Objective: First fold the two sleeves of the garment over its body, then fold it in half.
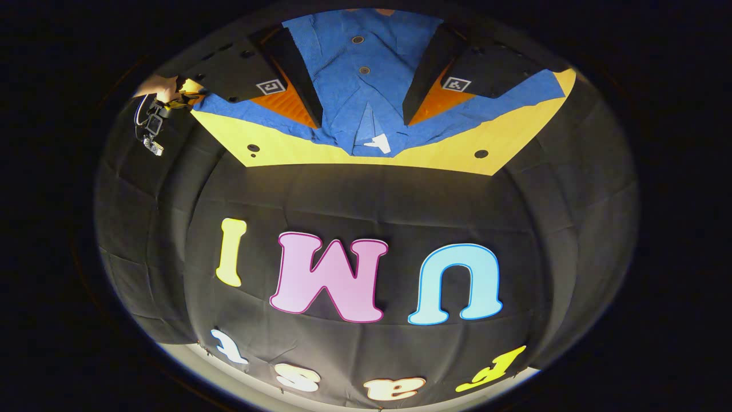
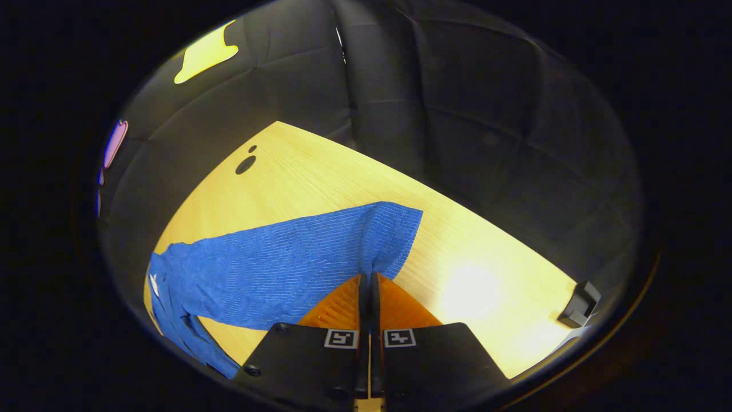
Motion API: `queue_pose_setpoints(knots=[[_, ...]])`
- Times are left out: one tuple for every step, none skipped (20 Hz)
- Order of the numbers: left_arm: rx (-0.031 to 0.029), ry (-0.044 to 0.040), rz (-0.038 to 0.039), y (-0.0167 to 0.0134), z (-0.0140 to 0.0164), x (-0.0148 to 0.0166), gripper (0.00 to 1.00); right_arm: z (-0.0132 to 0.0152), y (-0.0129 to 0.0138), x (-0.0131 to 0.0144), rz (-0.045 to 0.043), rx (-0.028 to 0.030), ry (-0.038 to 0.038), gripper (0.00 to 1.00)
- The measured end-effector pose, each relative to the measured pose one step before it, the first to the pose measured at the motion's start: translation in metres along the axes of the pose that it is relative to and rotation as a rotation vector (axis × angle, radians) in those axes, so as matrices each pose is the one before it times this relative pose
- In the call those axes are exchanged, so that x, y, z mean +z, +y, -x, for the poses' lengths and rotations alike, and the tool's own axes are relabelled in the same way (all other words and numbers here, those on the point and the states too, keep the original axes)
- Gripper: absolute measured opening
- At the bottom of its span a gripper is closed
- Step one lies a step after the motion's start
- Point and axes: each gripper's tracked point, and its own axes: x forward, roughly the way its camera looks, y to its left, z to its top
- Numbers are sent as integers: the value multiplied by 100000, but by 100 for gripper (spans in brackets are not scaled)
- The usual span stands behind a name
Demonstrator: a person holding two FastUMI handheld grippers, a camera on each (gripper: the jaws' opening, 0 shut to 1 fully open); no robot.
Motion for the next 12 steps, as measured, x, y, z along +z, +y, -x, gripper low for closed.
queue_pose_setpoints(knots=[[429, 501, 280, 381, 197, -129, 81, 316, -379, 502, -3310, -2269, -2993, 3], [-178, 407, 363, 204, 263, -162, 81, 460, -268, 1161, -3651, -1873, -5163, 3], [-525, 174, 57, 85, 266, -72, 82, 438, 221, 971, -4281, -272, -4205, 3], [-290, -143, -505, 270, 133, 65, 81, 512, 269, 976, -1835, 47, -1945, 2], [164, -560, -642, 299, 246, 172, 81, 958, -29, 509, 399, 763, -523, 2], [-222, -758, -244, 157, 212, 69, 83, 1129, 245, 727, 2441, 682, -1808, 2], [-467, -450, 315, -22, 271, 16, 83, 1525, 461, 984, 3716, 580, -3330, 2], [-421, -149, 718, 36, 194, -92, 84, 1085, 743, 789, 3730, 867, -2554, 2], [-776, -347, 1063, 34, 346, -17, 81, 932, 734, 685, 3041, 752, -2319, 2], [-708, -789, 864, 4, 507, 19, 81, 782, 477, 837, 1542, 586, -2403, 2], [-533, -923, 555, 70, 487, 140, 81, 829, 351, 710, 429, -18, -2264, 2], [-221, -673, 342, 212, 381, 9, 81, 763, 306, 679, -985, -17, -1660, 2]])
